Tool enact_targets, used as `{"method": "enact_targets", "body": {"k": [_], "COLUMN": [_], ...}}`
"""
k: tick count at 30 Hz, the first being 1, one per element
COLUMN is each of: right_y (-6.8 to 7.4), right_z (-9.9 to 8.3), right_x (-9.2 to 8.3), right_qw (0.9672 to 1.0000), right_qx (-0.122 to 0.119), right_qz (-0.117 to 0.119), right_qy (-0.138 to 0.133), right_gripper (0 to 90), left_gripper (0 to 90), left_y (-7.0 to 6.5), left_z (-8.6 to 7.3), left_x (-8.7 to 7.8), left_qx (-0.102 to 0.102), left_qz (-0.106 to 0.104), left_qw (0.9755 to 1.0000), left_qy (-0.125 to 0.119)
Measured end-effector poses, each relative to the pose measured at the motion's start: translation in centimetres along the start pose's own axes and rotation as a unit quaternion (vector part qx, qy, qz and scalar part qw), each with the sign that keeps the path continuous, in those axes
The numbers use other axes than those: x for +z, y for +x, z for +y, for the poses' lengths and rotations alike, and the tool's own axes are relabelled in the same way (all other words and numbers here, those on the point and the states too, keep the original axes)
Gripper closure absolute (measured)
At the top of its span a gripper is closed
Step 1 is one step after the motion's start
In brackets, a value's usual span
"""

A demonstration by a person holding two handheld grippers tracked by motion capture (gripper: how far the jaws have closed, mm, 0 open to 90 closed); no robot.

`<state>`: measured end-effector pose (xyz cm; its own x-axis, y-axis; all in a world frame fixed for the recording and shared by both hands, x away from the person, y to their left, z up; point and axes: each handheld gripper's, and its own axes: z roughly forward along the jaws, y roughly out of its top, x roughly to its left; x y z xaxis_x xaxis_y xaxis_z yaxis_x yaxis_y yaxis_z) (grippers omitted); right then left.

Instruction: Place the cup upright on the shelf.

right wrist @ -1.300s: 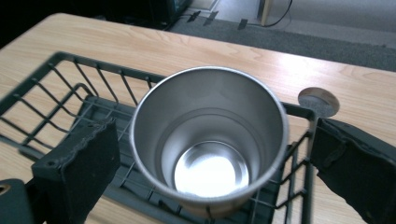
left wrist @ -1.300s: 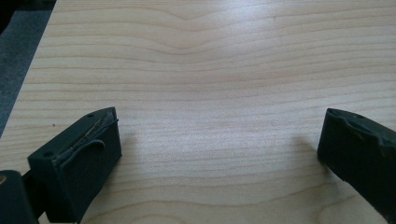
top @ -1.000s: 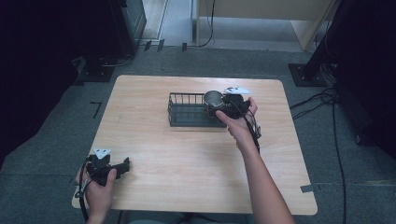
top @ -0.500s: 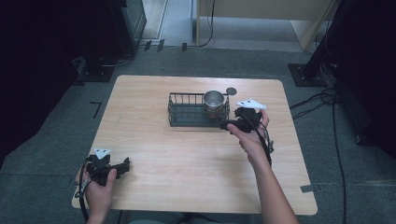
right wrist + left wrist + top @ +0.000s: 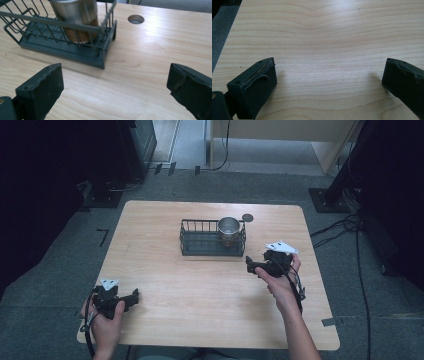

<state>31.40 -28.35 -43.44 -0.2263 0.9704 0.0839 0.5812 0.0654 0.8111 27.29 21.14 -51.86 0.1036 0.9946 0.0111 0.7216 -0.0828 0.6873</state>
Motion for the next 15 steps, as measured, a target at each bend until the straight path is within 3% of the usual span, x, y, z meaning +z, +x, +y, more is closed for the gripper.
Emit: {"method": "enact_targets", "body": {"k": [15], "right_y": [-3.3], "right_z": [-4.2], "right_x": [-2.0], "right_qw": [0.9992], "right_qx": [0.027], "right_qz": [-0.026], "right_qy": [0.009], "right_gripper": [0.8], "left_gripper": [0.0], "left_y": [0.0], "left_z": [0.0], "left_x": [0.0], "left_qx": [0.000], "left_qz": [0.000], "left_qw": [1.0000], "left_qy": [-0.001]}}
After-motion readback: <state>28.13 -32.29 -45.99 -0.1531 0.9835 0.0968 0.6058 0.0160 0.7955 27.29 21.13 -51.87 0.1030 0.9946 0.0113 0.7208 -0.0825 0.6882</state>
